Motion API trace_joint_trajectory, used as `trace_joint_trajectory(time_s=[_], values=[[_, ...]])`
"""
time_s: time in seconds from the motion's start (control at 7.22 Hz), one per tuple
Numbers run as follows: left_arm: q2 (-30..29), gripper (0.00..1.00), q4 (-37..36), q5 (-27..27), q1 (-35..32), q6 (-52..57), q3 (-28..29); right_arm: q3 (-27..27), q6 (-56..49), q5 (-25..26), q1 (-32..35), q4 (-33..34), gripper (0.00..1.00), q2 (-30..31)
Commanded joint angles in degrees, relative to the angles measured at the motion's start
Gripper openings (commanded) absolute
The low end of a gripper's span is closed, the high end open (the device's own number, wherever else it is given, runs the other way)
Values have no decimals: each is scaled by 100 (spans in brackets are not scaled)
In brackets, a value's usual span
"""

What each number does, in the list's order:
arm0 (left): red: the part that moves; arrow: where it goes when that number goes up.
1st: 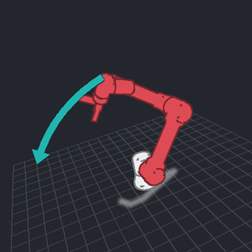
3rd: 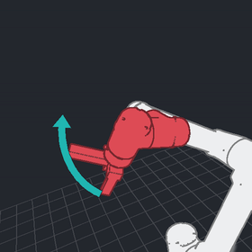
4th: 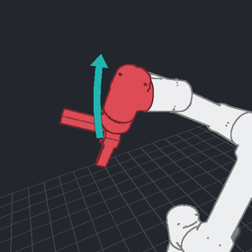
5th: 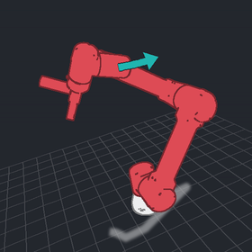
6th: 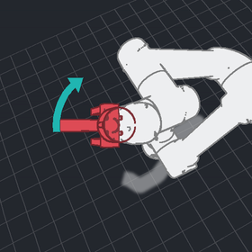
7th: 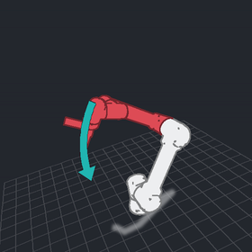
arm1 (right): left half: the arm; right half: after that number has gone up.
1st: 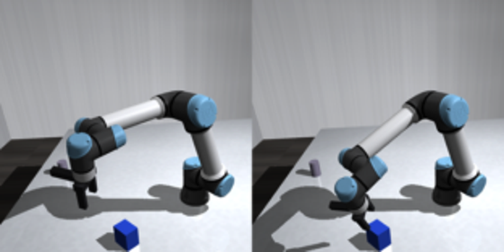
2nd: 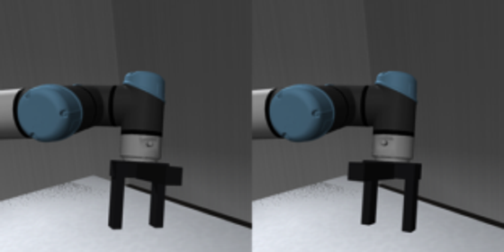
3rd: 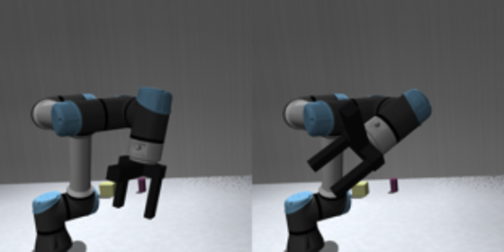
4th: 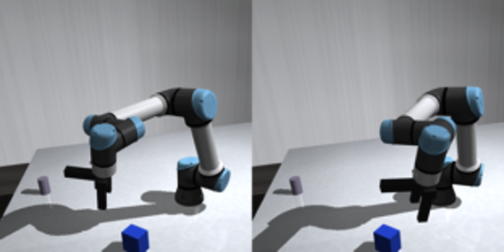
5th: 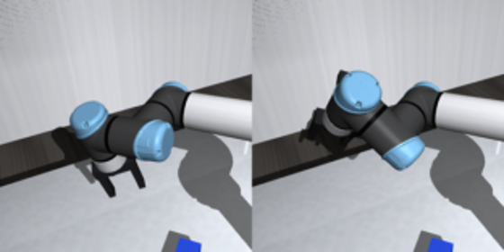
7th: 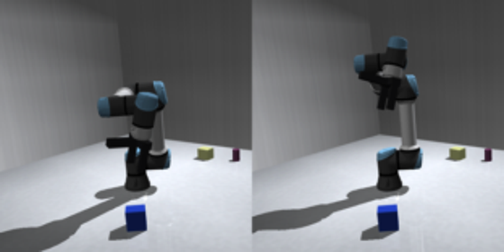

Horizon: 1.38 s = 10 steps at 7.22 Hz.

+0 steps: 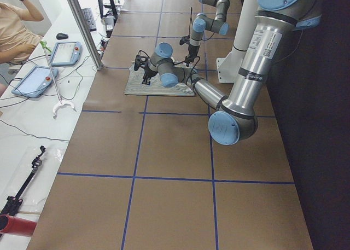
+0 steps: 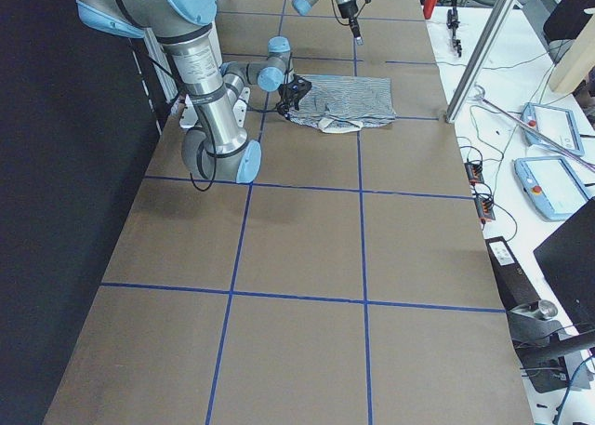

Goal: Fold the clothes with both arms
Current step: 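Lower the left gripper to the shirt's near edge beside the right gripper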

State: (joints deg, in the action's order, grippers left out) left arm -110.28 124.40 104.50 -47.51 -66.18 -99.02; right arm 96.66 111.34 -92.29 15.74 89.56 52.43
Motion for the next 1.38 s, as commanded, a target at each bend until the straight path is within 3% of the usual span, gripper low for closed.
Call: trace_joint_trajectory(time_s=[0.0, 0.14, 0.28, 0.42, 1.25], values=[[7, 43, -12, -9, -3, 0, -4, -129, 2, 0, -1, -183, 70, -22], [7, 43, -12, -9, -3, 0, -12, -251, 63, 9, -1, -506, 59, -22], [-2, 43, -12, -17, -3, 0, -30, -314, 46, 0, -1, -571, 17, 4], [7, 43, -21, -18, -12, 0, -65, -323, 20, -26, -9, -606, 0, 13], [7, 43, -21, -9, -12, 0, -56, -51, 10, -158, 17, -536, 0, 57]])
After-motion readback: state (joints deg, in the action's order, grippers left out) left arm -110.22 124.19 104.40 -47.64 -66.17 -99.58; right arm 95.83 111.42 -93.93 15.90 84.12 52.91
